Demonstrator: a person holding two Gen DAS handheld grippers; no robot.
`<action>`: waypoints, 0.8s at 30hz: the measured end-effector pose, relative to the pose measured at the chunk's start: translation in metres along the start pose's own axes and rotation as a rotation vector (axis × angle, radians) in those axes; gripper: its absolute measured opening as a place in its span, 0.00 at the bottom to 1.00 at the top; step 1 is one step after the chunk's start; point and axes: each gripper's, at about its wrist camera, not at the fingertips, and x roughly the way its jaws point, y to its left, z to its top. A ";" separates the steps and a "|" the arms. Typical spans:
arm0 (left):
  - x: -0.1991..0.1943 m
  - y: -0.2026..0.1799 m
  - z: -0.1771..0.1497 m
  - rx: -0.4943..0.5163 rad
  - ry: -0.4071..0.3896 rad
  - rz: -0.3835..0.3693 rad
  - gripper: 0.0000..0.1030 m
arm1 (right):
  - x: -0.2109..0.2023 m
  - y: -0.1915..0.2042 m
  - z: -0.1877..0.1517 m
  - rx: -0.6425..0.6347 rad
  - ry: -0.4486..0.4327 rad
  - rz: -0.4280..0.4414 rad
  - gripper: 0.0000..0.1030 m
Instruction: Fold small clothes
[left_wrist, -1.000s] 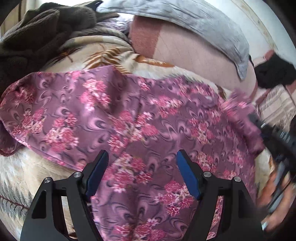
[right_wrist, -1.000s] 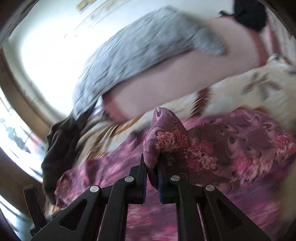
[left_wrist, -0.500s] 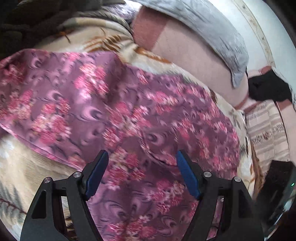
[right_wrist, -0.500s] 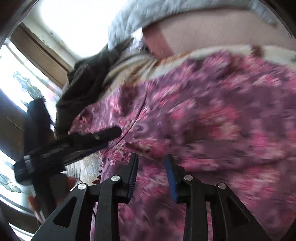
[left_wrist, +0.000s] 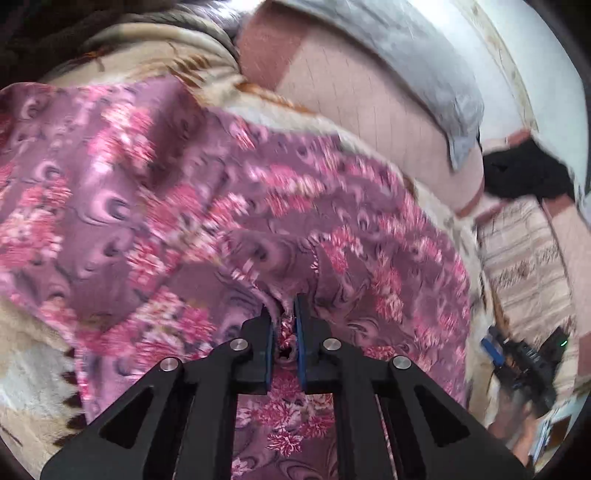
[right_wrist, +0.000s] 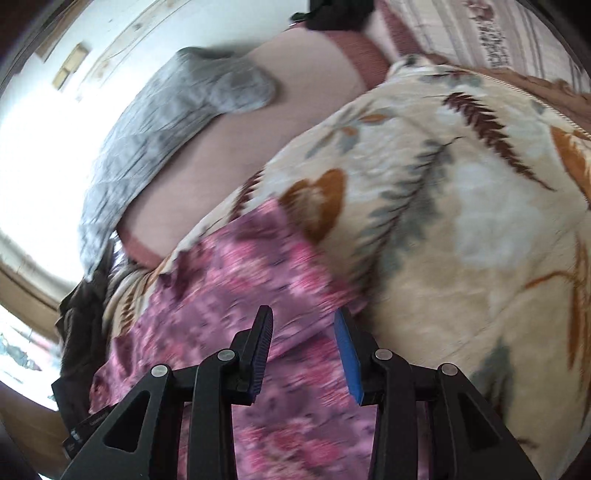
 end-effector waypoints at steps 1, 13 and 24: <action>-0.007 0.003 0.003 0.001 -0.019 0.007 0.07 | 0.004 -0.005 0.003 0.004 0.005 -0.005 0.38; -0.009 0.022 0.010 -0.047 -0.001 0.015 0.07 | 0.059 0.012 0.006 -0.078 0.104 0.059 0.05; -0.004 0.019 0.009 -0.036 0.080 0.051 0.10 | 0.043 0.019 0.014 -0.178 0.046 -0.091 0.13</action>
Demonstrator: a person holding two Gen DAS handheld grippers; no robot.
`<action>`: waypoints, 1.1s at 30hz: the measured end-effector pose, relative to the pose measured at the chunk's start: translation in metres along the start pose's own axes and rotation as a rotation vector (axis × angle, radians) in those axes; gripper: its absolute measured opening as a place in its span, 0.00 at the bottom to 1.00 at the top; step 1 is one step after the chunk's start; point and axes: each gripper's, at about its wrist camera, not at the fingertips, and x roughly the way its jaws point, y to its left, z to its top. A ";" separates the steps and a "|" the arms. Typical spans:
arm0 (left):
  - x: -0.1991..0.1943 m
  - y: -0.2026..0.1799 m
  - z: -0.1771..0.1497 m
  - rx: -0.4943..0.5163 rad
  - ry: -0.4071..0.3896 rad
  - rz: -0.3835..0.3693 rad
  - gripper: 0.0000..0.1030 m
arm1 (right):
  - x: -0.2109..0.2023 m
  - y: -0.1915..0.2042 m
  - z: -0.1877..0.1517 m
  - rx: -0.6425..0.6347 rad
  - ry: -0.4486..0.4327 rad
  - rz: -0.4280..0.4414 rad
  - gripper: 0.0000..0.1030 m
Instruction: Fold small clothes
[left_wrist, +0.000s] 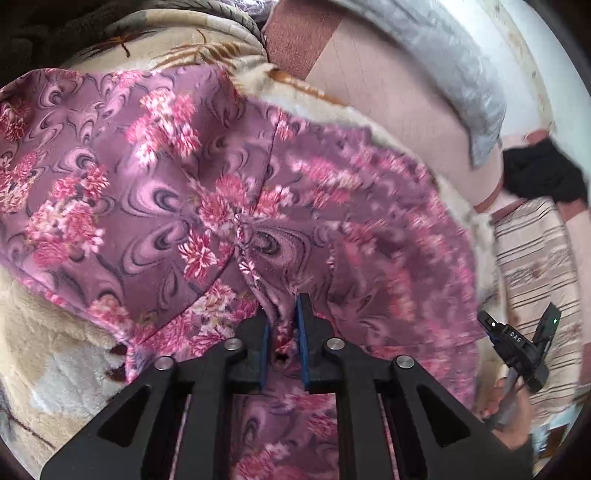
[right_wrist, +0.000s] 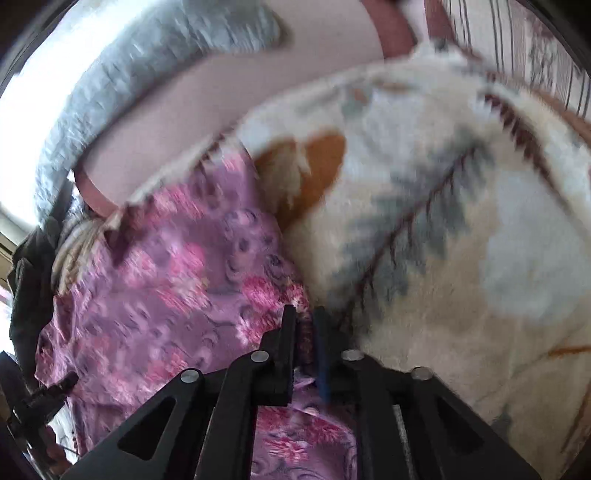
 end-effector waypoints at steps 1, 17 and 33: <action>-0.008 0.000 0.003 -0.009 -0.027 -0.006 0.10 | -0.008 0.003 0.005 0.012 -0.046 0.038 0.15; 0.008 -0.014 0.000 0.068 -0.033 0.091 0.30 | 0.015 0.050 -0.012 -0.029 -0.039 0.130 0.21; -0.071 0.060 0.035 -0.177 -0.167 0.150 0.53 | 0.037 0.189 -0.077 -0.301 0.114 0.295 0.33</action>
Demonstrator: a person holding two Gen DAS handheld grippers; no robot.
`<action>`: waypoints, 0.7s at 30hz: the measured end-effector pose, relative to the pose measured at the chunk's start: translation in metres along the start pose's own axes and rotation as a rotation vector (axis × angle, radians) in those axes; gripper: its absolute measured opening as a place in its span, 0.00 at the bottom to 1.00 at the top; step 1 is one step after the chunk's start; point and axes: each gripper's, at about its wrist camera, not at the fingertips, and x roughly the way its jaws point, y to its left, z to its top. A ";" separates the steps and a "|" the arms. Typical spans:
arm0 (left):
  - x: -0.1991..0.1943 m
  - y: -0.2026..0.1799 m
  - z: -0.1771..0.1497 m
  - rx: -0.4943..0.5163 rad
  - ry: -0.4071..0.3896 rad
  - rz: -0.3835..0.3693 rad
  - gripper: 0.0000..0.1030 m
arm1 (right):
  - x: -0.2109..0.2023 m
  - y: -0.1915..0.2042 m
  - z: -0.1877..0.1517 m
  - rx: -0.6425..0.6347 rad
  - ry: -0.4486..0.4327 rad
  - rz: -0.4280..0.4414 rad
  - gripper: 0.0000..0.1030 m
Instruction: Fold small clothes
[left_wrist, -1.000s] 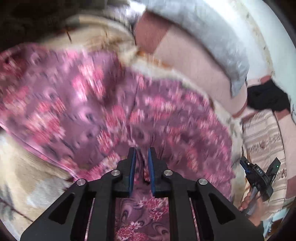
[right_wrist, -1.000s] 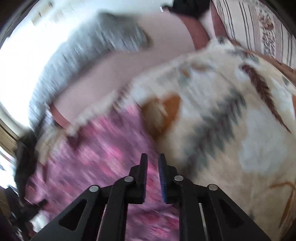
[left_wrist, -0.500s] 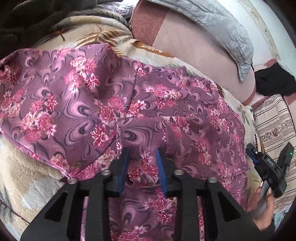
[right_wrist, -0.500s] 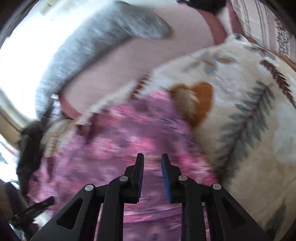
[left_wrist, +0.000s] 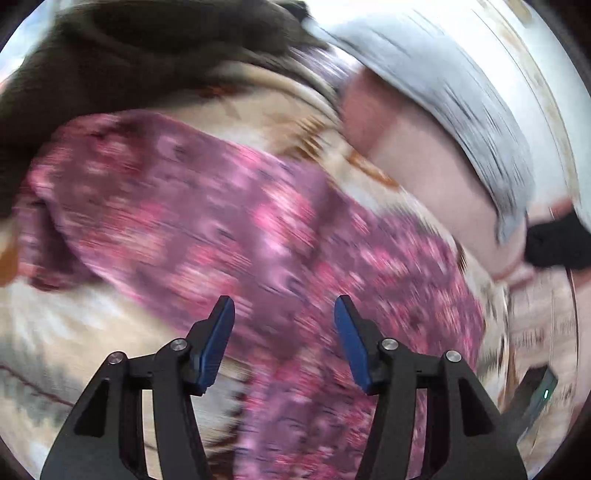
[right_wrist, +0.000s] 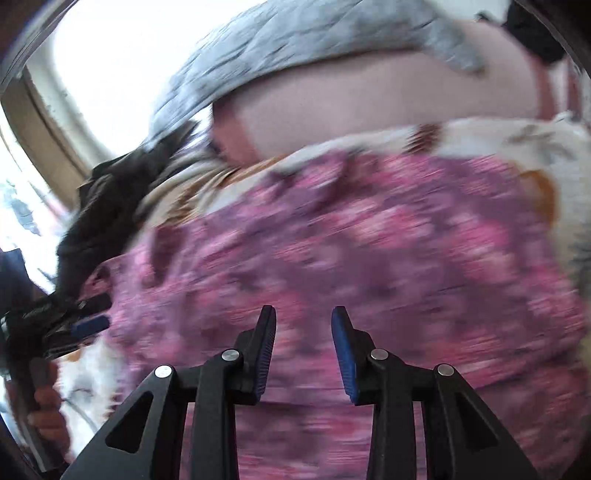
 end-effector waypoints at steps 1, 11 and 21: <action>-0.005 0.009 0.005 -0.016 -0.017 0.019 0.53 | 0.008 0.016 0.001 -0.028 0.025 0.027 0.33; -0.033 0.106 0.028 -0.219 -0.035 0.186 0.53 | 0.036 0.068 -0.009 -0.283 0.051 -0.183 0.31; -0.031 0.154 0.024 -0.327 0.002 0.212 0.54 | 0.022 0.020 -0.018 -0.110 -0.009 -0.092 0.36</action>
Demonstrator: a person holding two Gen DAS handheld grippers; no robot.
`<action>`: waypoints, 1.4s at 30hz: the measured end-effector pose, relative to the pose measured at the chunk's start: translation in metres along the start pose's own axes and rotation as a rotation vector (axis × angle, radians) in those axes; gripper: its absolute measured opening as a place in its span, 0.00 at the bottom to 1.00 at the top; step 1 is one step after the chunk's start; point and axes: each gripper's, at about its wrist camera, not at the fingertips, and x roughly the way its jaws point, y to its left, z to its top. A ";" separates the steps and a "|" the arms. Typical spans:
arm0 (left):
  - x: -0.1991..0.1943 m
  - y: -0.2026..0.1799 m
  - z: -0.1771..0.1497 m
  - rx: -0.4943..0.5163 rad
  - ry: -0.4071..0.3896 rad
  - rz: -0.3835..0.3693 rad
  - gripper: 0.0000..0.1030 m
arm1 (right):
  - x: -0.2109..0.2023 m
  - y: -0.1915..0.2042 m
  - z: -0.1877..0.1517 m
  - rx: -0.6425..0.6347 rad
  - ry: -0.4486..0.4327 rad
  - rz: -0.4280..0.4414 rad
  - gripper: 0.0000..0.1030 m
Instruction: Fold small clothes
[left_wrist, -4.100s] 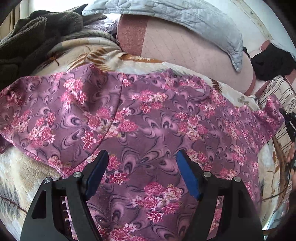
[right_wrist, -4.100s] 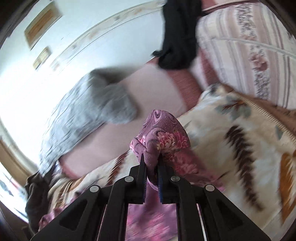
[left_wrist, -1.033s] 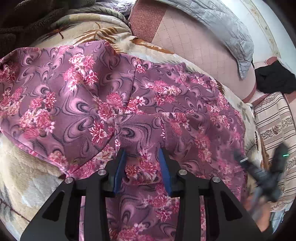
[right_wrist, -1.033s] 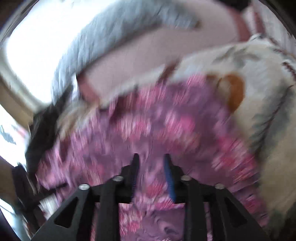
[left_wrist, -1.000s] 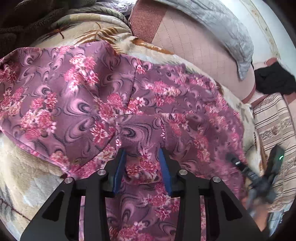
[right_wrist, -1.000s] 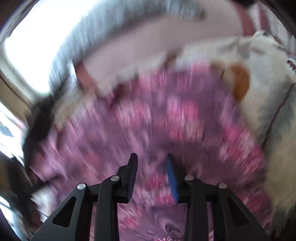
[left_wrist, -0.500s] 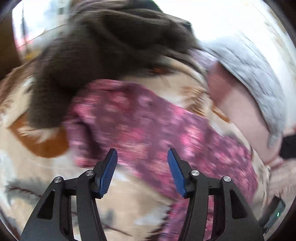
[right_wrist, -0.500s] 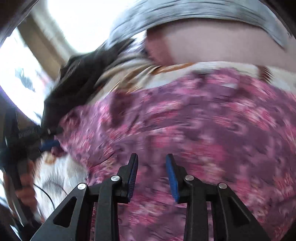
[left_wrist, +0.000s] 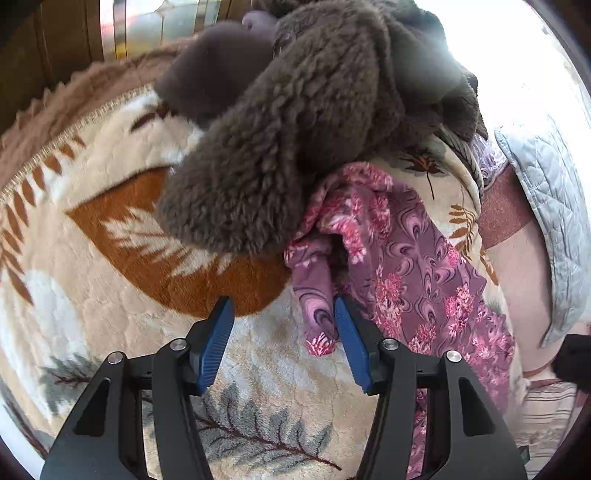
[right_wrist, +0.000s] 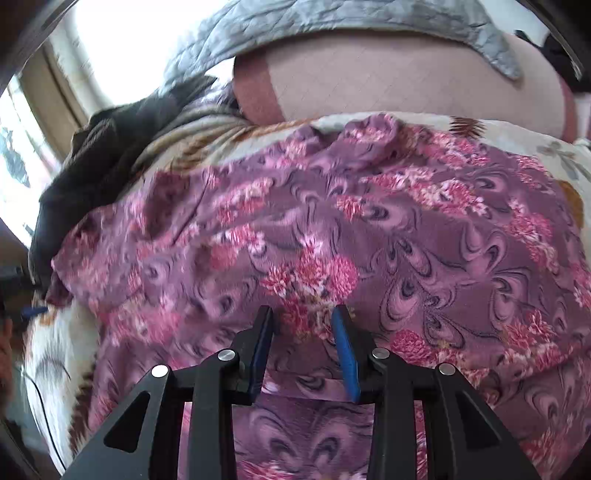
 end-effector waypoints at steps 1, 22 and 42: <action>0.004 -0.001 0.000 -0.004 0.011 -0.010 0.54 | 0.001 0.004 0.002 -0.007 -0.003 0.037 0.36; -0.079 -0.058 -0.016 0.207 -0.436 0.210 0.05 | 0.021 0.017 -0.013 -0.078 -0.036 0.063 0.54; -0.040 -0.226 -0.094 0.595 -0.217 0.051 0.05 | 0.019 0.000 -0.013 0.010 -0.056 0.172 0.54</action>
